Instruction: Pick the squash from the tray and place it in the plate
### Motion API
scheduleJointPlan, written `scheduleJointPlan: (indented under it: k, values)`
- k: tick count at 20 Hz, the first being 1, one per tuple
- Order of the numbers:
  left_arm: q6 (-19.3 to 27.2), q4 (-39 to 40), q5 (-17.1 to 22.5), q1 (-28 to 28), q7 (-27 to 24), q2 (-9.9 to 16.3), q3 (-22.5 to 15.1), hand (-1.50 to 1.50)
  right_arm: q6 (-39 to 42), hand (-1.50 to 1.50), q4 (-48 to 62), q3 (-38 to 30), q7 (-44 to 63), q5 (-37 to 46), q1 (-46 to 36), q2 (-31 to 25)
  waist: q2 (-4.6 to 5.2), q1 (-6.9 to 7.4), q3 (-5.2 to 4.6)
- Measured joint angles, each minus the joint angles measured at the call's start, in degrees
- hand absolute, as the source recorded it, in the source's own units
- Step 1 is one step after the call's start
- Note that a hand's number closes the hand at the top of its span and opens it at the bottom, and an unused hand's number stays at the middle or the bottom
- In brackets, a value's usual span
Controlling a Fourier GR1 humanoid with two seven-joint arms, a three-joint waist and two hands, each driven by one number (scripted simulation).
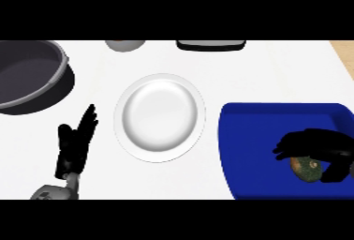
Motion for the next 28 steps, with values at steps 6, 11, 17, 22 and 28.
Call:
scheduleJointPlan:
  k: [6, 11, 17, 22, 28]
  values:
    - [-0.9, 0.2, -0.5, 0.0, -0.1, -0.1, 0.9, 0.0, -2.1, 1.5, 0.6, -1.2, -1.7, 0.1, -0.8, 0.8, -0.02, -0.06, -0.04]
    - [-1.1, -0.8, -1.2, 0.6, 0.5, -0.5, 1.2, 0.0, -4.2, 1.5, 2.0, -3.8, -2.5, -0.7, -1.0, 2.4, -0.02, -0.03, -0.01]
    - [-0.8, -1.0, -1.6, -0.3, 2.2, -0.6, 1.4, 0.0, -5.0, 1.5, 0.1, -8.1, 13.6, -4.0, -2.5, 12.7, -0.55, -0.24, -0.43]
    - [-0.9, -0.8, -1.7, -0.2, 2.3, -0.8, 1.1, 0.0, -7.1, 1.5, -0.1, -11.3, 30.8, -3.9, -4.3, 21.3, -1.31, -0.3, -1.25]
    - [-1.1, -0.3, -1.9, -0.1, 2.4, -0.8, 0.7, 0.0, -15.8, 1.5, -2.8, -13.9, 51.6, -1.9, -8.9, 34.9, -1.99, 0.35, -0.87]
